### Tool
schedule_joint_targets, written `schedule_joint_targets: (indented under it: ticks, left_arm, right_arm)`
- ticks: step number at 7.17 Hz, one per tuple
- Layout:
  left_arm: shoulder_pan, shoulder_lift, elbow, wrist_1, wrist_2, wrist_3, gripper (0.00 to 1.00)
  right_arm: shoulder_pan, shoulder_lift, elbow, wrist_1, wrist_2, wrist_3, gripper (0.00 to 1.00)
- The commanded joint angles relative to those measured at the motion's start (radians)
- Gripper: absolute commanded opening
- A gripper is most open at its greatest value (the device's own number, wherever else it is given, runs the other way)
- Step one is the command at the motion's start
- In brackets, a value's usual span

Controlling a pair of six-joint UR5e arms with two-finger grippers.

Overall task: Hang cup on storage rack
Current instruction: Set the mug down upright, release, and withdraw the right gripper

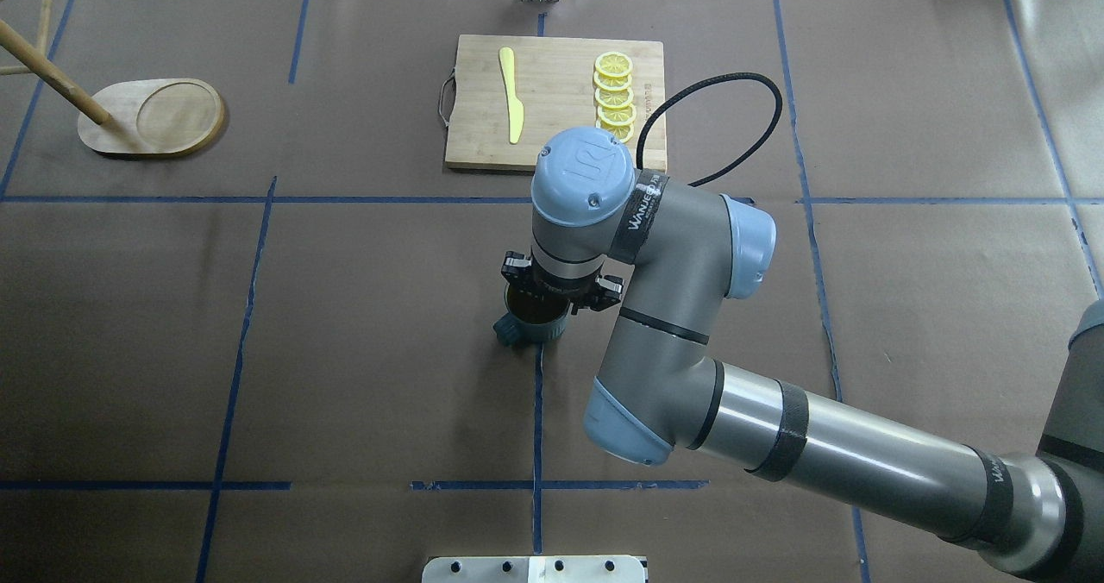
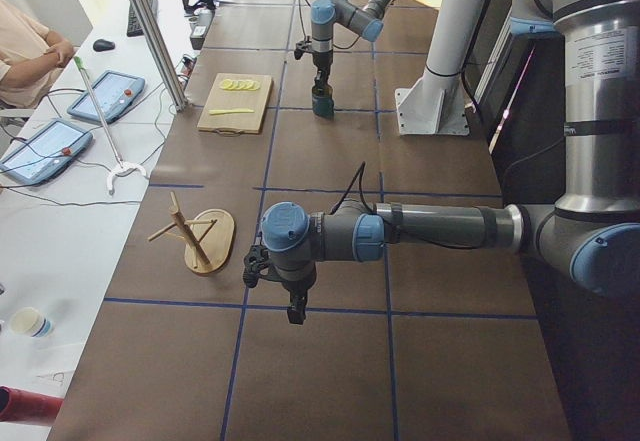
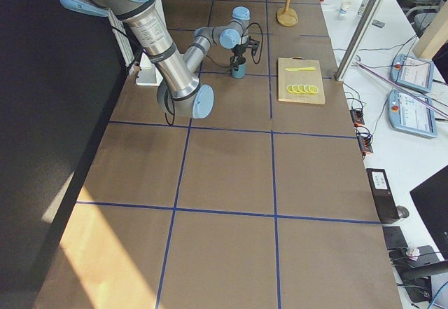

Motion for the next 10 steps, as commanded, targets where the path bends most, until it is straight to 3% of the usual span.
schedule_joint_targets:
  ticks: [1,3,5,7,10]
  left_arm:
    - [0.002,0.005,-0.004,-0.035,0.009,0.003,1.0]
    - [0.005,0.018,0.01,-0.134,0.021,0.003,1.0]
    - [0.005,0.027,0.047,-0.143,-0.003,0.003,1.0]
    - [0.005,-0.066,0.048,-0.198,0.0,-0.008,1.0]
    - [0.01,-0.111,0.033,-0.234,-0.008,-0.003,1.0]
  right_arm:
    - [0.066,0.022,0.068,-0.091,0.014,-0.014,1.0]
    - [0.191,0.01,0.112,-0.173,0.123,-0.133,1.0]
    - [0.326,-0.059,0.11,-0.187,0.192,-0.343,1.0]
    - [0.481,-0.211,0.124,-0.185,0.264,-0.68,1.0]
    - [0.693,-0.486,0.18,-0.178,0.341,-1.159,1.0]
